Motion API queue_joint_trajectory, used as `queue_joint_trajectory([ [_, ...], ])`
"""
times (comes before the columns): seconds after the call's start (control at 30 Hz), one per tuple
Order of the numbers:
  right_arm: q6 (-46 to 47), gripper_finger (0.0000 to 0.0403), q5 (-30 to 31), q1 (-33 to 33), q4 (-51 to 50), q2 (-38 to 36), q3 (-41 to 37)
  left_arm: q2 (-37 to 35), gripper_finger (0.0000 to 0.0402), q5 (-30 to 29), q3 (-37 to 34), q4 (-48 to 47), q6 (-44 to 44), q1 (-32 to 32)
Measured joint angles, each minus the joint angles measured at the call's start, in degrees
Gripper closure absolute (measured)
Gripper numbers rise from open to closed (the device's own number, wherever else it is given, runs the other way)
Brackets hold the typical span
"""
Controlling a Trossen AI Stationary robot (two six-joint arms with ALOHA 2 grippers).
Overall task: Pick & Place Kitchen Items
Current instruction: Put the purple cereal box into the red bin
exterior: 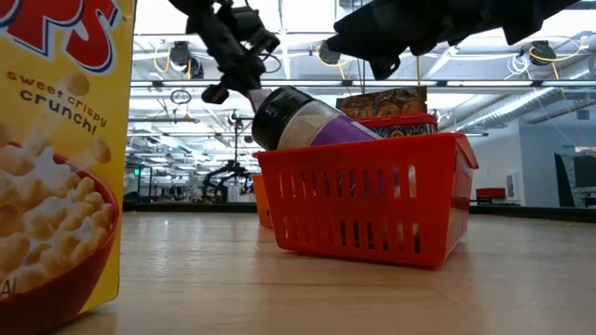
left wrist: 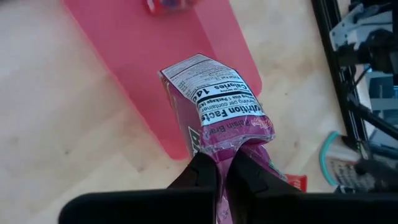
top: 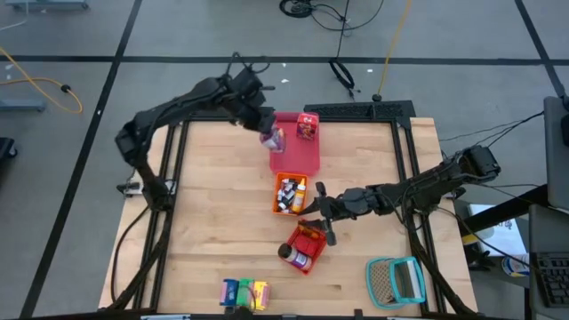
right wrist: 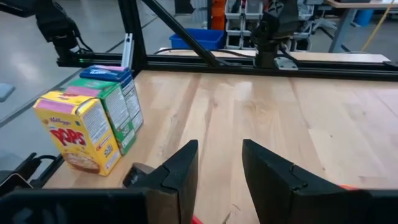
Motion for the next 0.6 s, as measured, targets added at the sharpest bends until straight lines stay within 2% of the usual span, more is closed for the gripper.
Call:
queue_joint_trajectory([
  [0.27, 0.01, 0.0287, -0.04, -0.64, 4.17, 0.0, -2.78, 9.44, 0.0396, -0.37, 10.92, -4.66, 3.88, 6.22],
  [0.4, 0.04, 0.0287, -0.04, -1.61, 7.07, 0.0, -4.38, 13.67, 0.0399, -1.12, 12.79, -7.4, 5.27, 7.96],
  [0.6, 0.09, 0.0287, -0.05, -3.28, 9.08, 0.0, -6.1, 18.4, 0.0396, 1.03, 16.23, -7.42, 7.15, 9.08],
])
